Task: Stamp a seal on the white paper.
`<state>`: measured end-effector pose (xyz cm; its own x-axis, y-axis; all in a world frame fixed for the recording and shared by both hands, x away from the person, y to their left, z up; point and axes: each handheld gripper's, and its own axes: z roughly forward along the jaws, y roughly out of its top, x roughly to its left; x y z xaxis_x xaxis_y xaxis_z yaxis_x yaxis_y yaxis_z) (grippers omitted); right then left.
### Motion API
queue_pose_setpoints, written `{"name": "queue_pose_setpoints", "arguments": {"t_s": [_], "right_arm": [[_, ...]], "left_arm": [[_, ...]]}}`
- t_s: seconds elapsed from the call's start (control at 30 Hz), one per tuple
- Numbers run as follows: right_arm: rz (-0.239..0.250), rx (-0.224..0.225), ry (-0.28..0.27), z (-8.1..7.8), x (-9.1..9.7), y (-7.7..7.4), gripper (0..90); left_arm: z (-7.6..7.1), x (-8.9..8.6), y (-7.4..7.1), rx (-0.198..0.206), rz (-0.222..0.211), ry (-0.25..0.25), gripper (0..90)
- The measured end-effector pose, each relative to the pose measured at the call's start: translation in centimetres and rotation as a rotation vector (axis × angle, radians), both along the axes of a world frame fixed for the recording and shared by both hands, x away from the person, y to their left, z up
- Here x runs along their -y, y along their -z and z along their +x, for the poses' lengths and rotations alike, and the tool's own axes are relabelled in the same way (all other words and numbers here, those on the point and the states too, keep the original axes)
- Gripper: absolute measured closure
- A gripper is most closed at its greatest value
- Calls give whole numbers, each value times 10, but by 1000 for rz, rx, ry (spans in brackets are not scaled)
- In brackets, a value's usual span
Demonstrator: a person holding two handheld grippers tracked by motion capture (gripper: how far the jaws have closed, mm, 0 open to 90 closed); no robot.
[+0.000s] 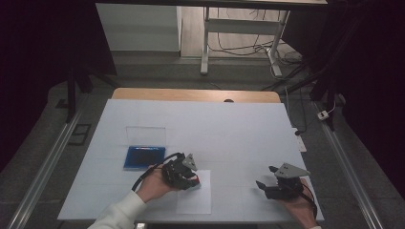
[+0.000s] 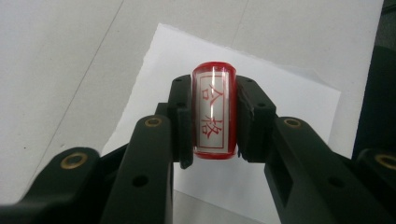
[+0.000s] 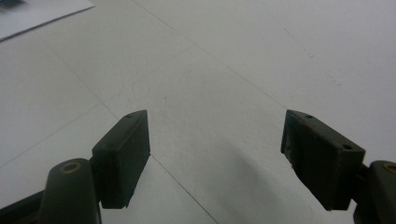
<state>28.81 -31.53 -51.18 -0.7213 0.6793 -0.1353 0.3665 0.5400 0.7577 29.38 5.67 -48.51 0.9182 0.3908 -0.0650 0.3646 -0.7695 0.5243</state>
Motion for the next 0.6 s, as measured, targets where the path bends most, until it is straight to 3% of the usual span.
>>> {"name": "queue_pose_setpoints", "arguments": {"t_s": [0.6], "right_arm": [[2, -2, 4, 0, 0, 0, 234]], "left_arm": [[1, 2, 4, -5, 14, 0, 698]]}}
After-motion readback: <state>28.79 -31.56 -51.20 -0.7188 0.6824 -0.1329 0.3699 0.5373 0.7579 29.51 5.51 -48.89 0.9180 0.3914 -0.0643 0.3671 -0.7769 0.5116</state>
